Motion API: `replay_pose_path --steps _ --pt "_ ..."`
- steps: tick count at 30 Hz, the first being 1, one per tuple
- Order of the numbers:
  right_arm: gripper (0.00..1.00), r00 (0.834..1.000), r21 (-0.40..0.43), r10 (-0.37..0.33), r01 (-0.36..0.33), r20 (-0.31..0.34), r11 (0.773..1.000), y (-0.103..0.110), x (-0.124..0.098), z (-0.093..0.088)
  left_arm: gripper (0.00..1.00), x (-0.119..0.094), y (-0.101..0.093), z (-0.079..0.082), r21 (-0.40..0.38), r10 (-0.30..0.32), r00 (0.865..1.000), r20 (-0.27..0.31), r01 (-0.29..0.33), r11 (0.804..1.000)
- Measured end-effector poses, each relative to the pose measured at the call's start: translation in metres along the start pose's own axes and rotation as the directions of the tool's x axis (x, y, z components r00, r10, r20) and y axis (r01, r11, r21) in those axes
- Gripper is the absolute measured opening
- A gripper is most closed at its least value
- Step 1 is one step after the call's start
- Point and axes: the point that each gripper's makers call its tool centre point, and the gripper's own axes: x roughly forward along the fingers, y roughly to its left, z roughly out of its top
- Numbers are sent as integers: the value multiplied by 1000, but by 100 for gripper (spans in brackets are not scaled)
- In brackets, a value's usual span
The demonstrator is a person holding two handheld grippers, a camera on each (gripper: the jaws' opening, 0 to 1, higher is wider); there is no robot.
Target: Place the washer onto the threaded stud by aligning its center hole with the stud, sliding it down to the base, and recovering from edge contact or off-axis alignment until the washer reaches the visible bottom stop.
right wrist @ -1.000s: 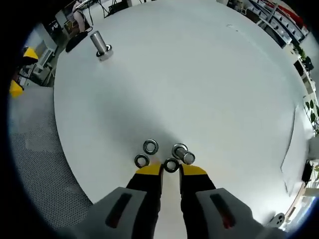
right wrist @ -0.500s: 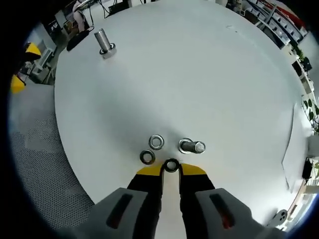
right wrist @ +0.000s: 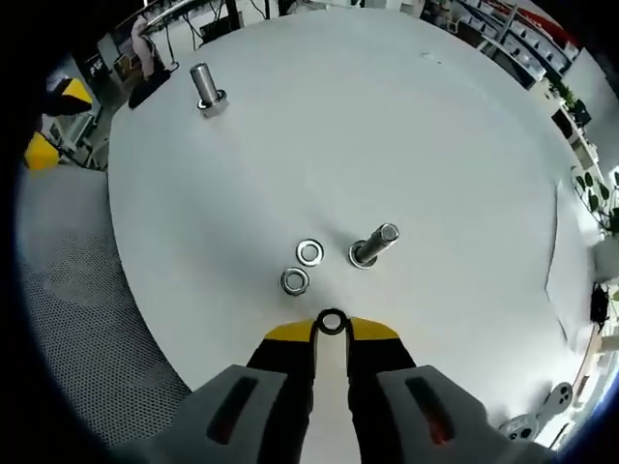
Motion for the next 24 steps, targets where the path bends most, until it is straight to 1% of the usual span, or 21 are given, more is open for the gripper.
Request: replay_pose_path --steps 1,4,5,6,9,12,16,20,24 --pt "13 1000 6 -14 14 18 1000 -5 -4 4 26 0 0 0 2 1 1000 0 -1 1000" --pt "13 999 -12 -22 23 43 1000 -8 -13 12 27 -1 4 1 -10 11 1000 8 -11 1000" --pt "13 998 -19 -29 30 63 999 -9 -16 17 27 -1 5 2 -16 14 1000 10 -14 1000" --pt "13 998 -11 -27 27 64 1000 -9 -18 19 27 -1 5 2 -18 17 1000 11 -17 1000" --pt "13 996 6 -26 26 90 1000 -13 -23 25 27 0 4 1 -16 14 1000 10 -14 1000" --pt "13 993 6 -34 34 114 999 -13 -28 31 26 1 0 -1 -3 6 1000 -1 -6 1000" --pt "13 992 -28 -32 36 125 999 -8 -35 35 26 1 0 -1 4 3 1000 -2 -3 1000" --pt "13 989 -14 -34 37 141 999 -13 -43 41 26 1 -2 -1 6 -4 1000 -1 4 1000" --pt "13 988 -24 -44 48 151 999 -20 -50 49 26 2 -5 -2 23 -9 1000 -11 9 1000"
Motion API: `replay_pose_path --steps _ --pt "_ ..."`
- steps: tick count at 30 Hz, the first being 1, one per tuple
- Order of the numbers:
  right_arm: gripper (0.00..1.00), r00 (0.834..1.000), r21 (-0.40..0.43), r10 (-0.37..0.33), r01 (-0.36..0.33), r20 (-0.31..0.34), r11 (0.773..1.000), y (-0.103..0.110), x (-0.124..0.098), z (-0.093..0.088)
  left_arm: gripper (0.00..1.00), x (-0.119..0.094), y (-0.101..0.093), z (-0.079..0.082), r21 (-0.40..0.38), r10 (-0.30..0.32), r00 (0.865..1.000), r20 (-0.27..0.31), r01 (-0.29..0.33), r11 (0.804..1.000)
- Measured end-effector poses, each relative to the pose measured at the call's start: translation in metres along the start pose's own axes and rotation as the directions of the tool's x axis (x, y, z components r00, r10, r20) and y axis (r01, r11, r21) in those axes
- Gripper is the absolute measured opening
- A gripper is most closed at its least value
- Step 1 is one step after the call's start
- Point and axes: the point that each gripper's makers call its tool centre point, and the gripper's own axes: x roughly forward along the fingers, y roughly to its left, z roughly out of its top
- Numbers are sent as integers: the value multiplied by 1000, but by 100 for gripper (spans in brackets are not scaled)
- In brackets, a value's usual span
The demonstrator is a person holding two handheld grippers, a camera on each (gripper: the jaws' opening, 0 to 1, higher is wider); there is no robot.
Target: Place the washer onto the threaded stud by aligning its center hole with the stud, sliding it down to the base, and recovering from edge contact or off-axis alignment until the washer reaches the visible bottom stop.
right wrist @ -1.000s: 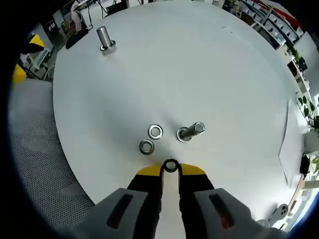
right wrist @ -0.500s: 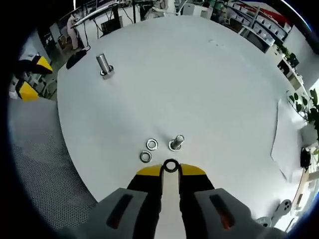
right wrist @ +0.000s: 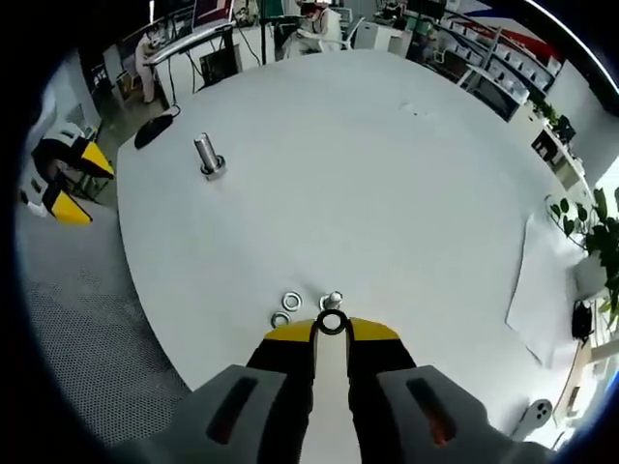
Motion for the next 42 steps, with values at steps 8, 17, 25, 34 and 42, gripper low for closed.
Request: replay_pose_path --steps 8,17,25,34,42 --pt "13 999 -56 35 -36 -21 998 2 3 12 26 -1 0 1 -3 -3 1000 4 3 1000" --pt "13 994 -110 62 -71 -85 991 1 13 12 26 0 0 -1 4 1 1000 -5 -1 1000" --pt "13 991 -120 75 -89 -115 989 2 19 5 26 -1 3 -1 -4 9 1000 -4 -9 1000" --pt "13 986 -130 83 -102 -143 986 3 29 -1 26 -1 3 -2 1 10 1000 -9 -10 1000" --pt "13 981 -132 96 -120 -170 984 4 39 -5 26 0 1 -4 14 6 1000 -22 -6 1000"
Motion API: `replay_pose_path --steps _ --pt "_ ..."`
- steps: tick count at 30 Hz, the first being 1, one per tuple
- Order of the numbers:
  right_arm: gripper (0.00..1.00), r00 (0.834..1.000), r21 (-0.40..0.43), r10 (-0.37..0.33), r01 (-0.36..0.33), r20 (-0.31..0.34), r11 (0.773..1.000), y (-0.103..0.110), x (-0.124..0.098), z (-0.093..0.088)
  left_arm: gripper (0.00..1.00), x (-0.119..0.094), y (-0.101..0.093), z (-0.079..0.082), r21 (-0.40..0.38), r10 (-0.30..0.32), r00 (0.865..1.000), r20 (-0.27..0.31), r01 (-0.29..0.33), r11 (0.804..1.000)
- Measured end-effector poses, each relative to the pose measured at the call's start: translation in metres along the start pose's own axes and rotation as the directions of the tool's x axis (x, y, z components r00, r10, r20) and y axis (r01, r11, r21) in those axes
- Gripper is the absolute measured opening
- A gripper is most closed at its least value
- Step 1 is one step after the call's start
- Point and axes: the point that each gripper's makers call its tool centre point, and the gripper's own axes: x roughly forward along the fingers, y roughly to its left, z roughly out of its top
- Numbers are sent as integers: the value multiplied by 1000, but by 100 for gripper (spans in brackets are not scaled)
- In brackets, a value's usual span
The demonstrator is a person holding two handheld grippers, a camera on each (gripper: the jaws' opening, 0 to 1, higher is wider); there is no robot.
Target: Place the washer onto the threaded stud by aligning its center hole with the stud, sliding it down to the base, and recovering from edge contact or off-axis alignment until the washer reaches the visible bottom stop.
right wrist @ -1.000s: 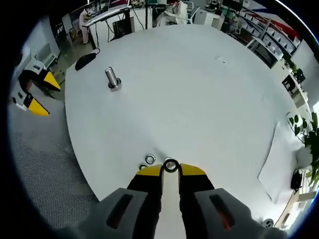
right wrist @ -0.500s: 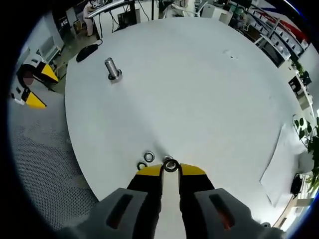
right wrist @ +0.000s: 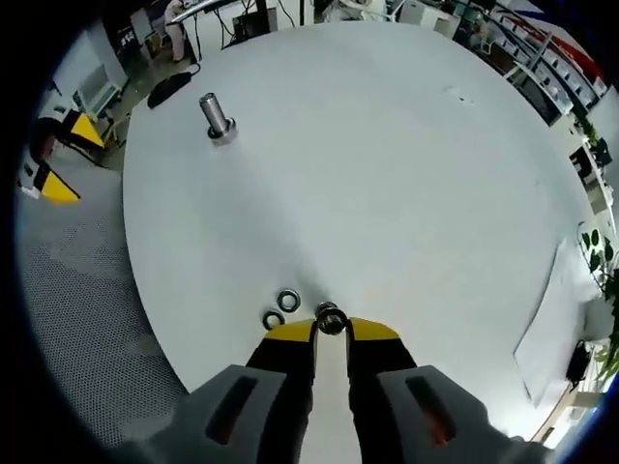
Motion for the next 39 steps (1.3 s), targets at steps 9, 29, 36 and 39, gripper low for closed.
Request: replay_pose_path --steps 9,29,36,39 --pt "14 1000 2 -1 1 -21 1000 0 10 0 26 -1 3 0 -11 9 1000 2 -9 1000" --pt "15 999 44 8 -5 -46 999 3 28 -7 26 -1 6 -1 -19 16 1000 -1 -16 1000" --pt "21 999 50 -10 12 -35 999 1 27 -4 26 -1 6 -1 -14 17 1000 -3 -17 1000" --pt "22 999 59 -10 12 -31 998 2 23 -7 25 -1 6 -1 -16 18 1000 0 -18 1000"
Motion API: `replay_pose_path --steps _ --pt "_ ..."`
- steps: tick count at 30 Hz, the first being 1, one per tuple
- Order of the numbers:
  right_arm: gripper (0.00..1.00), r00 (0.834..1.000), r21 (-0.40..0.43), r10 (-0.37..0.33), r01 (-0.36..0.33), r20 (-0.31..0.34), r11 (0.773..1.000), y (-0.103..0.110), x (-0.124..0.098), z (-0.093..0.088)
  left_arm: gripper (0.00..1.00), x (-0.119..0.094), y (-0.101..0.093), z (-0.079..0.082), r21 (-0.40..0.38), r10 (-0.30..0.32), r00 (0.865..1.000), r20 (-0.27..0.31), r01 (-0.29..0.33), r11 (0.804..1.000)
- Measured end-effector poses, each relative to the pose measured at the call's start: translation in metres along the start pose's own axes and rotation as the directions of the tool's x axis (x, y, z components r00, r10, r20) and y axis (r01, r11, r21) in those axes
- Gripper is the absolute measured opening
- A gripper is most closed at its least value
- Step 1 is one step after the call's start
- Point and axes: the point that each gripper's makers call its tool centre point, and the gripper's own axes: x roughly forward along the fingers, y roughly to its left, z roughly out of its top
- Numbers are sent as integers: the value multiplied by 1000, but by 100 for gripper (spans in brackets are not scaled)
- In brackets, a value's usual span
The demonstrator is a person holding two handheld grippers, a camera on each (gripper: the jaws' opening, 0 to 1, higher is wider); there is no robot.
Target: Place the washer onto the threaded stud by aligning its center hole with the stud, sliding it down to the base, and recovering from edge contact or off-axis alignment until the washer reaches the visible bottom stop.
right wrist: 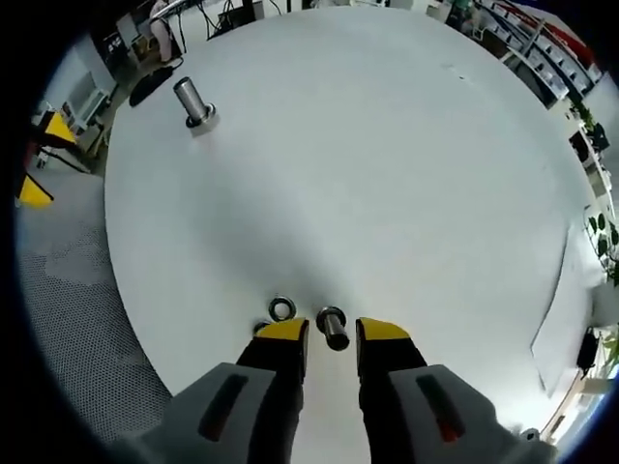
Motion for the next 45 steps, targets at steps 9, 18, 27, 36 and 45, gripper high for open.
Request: replay_pose_path --steps 9,18,27,36,45 --pt "22 1000 95 -3 2 8 995 0 -10 -20 25 1 -2 0 6 -7 1000 0 7 1000" --pt "23 999 97 48 -49 7 994 30 -3 -25 25 1 -4 -1 27 -7 1000 -7 8 1000" --pt "23 997 87 68 -70 20 994 45 5 -12 25 1 -4 -1 27 -9 1000 -8 10 1000" --pt "20 999 46 44 -44 6 998 47 6 -12 25 1 -4 -2 28 -13 1000 -9 13 1000" --pt "16 998 -54 44 -46 -39 997 48 8 -13 25 0 -6 -2 30 -17 1000 -10 17 999"
